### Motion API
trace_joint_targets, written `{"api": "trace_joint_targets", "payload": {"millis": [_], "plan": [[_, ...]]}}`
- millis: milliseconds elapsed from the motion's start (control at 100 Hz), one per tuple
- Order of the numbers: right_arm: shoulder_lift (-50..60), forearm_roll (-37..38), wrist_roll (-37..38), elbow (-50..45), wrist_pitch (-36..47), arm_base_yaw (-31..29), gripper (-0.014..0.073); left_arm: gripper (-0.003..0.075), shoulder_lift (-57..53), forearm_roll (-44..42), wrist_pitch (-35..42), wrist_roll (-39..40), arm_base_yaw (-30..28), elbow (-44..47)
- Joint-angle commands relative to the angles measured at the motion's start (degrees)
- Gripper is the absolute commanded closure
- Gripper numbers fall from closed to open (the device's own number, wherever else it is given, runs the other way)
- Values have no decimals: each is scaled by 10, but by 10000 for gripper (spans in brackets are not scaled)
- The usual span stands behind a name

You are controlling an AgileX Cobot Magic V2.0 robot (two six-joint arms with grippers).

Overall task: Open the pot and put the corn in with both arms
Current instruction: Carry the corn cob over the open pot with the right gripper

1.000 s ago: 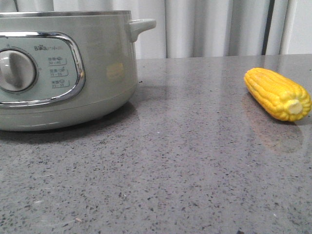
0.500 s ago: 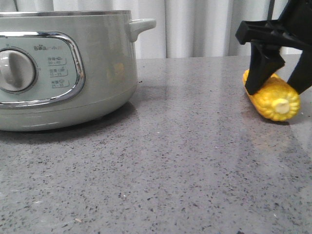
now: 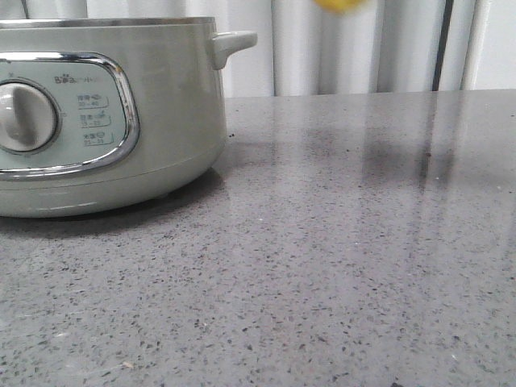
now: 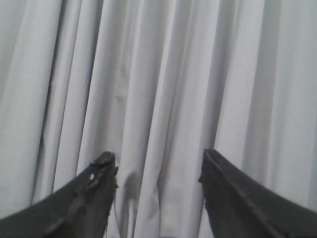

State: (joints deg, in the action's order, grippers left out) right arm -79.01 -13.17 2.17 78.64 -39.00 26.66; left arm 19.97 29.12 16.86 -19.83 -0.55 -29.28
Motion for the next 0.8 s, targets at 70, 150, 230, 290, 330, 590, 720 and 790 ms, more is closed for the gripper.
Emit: {"api": "trace_joint_targets", "payload": {"millis": [70, 150, 230, 290, 330, 590, 720, 790], "plan": [[-15, -11, -9, 82, 105, 105, 663, 364, 5, -7, 14, -3, 4, -19], [-43, -10, -9, 99, 141, 140, 663, 364, 5, -7, 13, -3, 4, -19], [-76, -10, -9, 113, 158, 157, 659, 364, 5, -7, 13, -3, 4, -19], [-99, -7, -9, 125, 159, 159, 628, 364, 5, -7, 13, -3, 4, -19], [-115, -2, -9, 129, 159, 159, 592, 364, 5, -7, 12, -3, 4, -19], [-149, 10, -9, 138, 158, 159, 60, 364, 5, -7, 9, -3, 4, -19], [-124, 23, -9, 138, 139, 159, 32, 379, 0, 7, -19, -3, 4, -19], [-102, 27, -9, 138, 117, 159, 66, 414, -8, 22, -52, -3, 4, -19]]}}
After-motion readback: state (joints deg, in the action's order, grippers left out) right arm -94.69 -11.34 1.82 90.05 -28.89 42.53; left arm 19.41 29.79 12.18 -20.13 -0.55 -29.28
